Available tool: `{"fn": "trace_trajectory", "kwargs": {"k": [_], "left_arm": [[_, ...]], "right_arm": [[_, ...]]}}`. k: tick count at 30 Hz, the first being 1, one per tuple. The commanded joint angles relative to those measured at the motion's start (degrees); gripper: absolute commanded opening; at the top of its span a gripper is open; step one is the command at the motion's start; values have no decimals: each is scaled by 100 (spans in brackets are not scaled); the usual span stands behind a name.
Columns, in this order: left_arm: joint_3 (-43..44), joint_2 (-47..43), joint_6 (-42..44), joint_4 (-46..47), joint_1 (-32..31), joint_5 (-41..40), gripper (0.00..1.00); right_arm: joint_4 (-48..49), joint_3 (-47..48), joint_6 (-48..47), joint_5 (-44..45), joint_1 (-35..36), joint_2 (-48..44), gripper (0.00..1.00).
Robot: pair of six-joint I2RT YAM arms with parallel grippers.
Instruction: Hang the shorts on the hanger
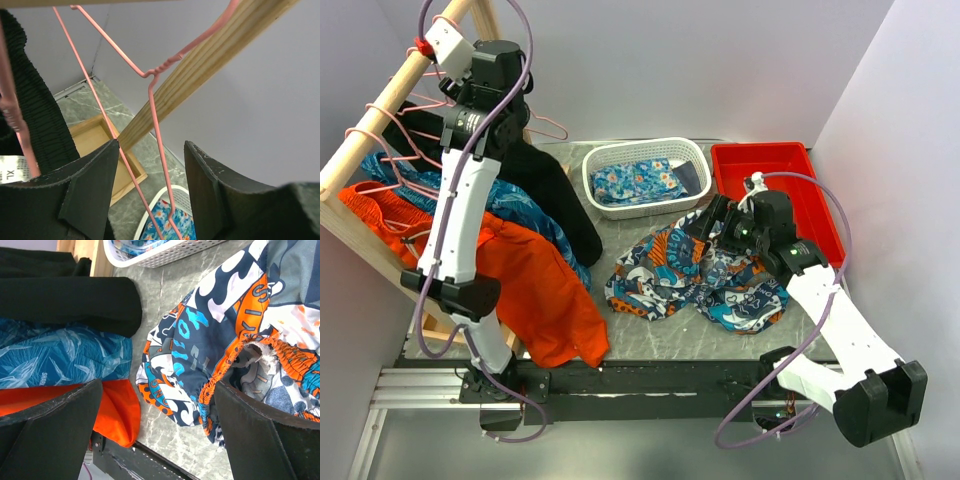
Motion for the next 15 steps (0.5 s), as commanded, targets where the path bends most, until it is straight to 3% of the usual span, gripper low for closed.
{"fn": "trace_trajectory", "kwargs": {"k": [1,15], "left_arm": [[121,99,-127,7,88,31,60],[59,389,-365,148,194,154,55]], "right_arm": [[143,172,-134,-92,30,28,100],[55,251,-205,-101,30,63,100]]}}
